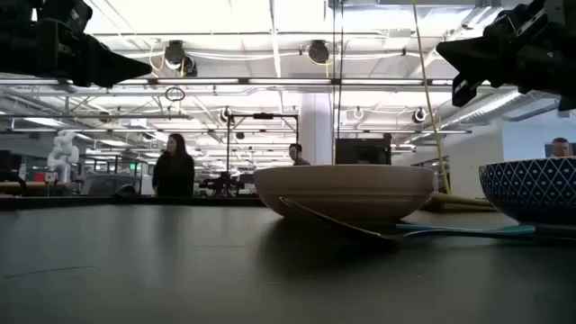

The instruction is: Set table place

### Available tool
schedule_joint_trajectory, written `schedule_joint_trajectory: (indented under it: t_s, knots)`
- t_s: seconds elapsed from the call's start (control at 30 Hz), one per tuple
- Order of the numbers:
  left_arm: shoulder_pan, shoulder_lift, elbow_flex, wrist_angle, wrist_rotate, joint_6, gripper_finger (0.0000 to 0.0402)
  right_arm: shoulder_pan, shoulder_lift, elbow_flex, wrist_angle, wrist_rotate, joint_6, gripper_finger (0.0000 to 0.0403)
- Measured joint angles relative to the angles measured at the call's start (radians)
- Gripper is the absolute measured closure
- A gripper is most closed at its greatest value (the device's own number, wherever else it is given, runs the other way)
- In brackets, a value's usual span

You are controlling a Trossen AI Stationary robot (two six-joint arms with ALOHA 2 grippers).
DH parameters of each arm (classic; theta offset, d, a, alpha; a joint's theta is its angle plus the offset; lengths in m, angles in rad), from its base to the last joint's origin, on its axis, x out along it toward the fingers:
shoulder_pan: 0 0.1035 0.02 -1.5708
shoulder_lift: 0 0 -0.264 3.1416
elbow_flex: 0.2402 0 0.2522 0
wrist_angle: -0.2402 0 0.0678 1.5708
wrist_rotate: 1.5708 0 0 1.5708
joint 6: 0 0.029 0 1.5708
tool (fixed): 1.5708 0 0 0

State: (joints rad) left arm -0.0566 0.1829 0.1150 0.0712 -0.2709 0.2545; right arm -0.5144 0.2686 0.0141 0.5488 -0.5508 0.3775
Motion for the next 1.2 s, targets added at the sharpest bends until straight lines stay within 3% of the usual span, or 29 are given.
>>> schedule_joint_trajectory:
  t_s: [1.2]
  knots:
    - [0.0,0.0,0.0,0.0,0.0,0.0,0.0376,0.0,0.0,0.0,0.0,0.0,0.0,0.0403]
